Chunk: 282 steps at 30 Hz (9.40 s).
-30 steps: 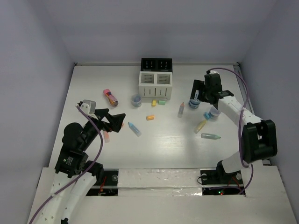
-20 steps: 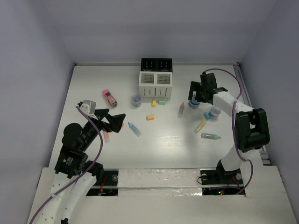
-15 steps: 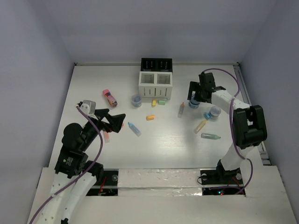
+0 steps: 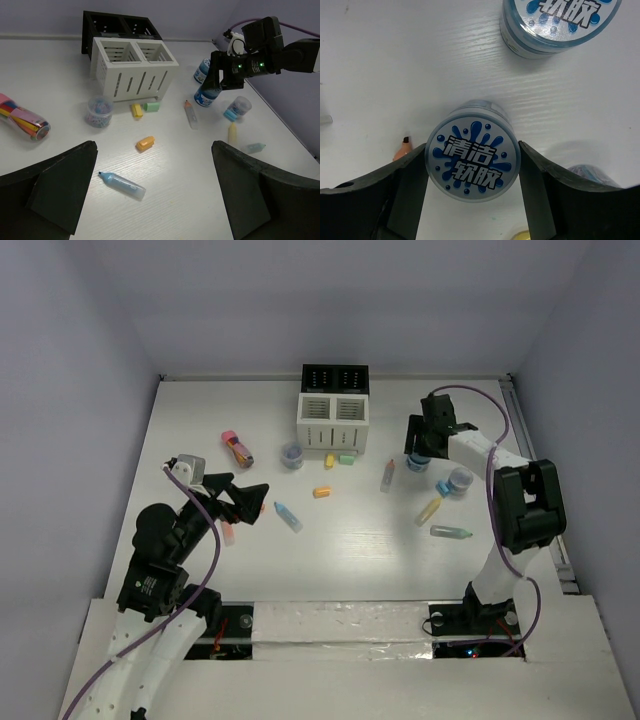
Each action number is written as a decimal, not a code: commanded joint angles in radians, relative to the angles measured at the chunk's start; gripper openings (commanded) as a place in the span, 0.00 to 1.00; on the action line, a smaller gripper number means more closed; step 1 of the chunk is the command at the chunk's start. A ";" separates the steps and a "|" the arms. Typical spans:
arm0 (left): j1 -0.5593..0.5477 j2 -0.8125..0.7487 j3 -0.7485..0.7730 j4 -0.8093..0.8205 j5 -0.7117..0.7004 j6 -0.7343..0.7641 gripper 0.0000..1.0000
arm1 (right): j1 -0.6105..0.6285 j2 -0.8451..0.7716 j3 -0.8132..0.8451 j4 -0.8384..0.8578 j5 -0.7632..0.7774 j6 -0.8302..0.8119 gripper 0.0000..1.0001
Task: Sort the stationery into containers
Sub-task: Pick up the stationery from the center of the board, then place the stationery in the storage box, then pick up the stationery from the center of the board, then place the stationery in the storage box, then pick up the stationery from the center of the board.
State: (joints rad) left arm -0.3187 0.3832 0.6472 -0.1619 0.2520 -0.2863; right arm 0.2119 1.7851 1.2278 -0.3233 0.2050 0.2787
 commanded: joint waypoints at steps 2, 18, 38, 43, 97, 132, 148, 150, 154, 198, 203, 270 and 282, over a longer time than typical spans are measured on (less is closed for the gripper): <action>0.004 0.005 0.008 0.044 0.006 0.007 0.99 | 0.056 -0.091 0.067 0.030 0.074 -0.032 0.39; 0.004 0.020 0.008 0.044 0.004 0.004 0.99 | 0.198 -0.070 0.466 0.119 -0.185 -0.027 0.36; 0.004 0.017 0.006 0.042 0.004 0.004 0.99 | 0.268 0.226 0.763 -0.033 -0.121 -0.108 0.36; 0.004 0.019 0.006 0.044 0.006 0.004 0.99 | 0.277 0.226 0.759 -0.048 -0.082 -0.118 0.37; 0.004 0.005 0.003 0.045 0.015 -0.001 0.99 | -0.118 0.097 0.312 -0.007 0.060 -0.056 1.00; 0.013 0.042 0.003 0.045 0.013 -0.001 0.99 | -0.097 -0.004 0.305 0.110 -0.015 -0.087 0.25; 0.064 0.103 0.019 -0.011 -0.155 -0.045 0.99 | 0.219 0.042 0.601 0.006 -0.167 -0.131 0.26; 0.064 0.103 0.017 -0.008 -0.148 -0.044 0.99 | 0.233 0.069 0.648 -0.003 -0.179 -0.134 0.26; 0.064 0.102 0.016 -0.004 -0.138 -0.040 0.99 | 0.268 0.128 0.708 -0.022 -0.141 -0.168 0.26; 0.092 0.129 0.022 -0.018 -0.194 -0.057 0.99 | 0.291 0.347 0.996 -0.384 -0.073 -0.213 0.47; 0.092 0.128 0.020 -0.016 -0.191 -0.059 0.99 | 0.291 0.378 1.029 -0.418 -0.076 -0.217 0.51; 0.190 1.329 0.427 0.183 -0.616 -0.252 0.04 | 0.399 -0.411 -0.060 0.313 -0.530 0.094 1.00; 0.097 0.791 0.202 0.225 -0.346 -0.189 0.00 | 0.399 -0.238 0.157 0.274 -0.599 0.128 1.00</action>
State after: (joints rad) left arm -0.1677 1.2919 0.9257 -0.0074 -0.2325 -0.5201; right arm 0.6037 1.5139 1.2930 -0.0834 -0.3603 0.3870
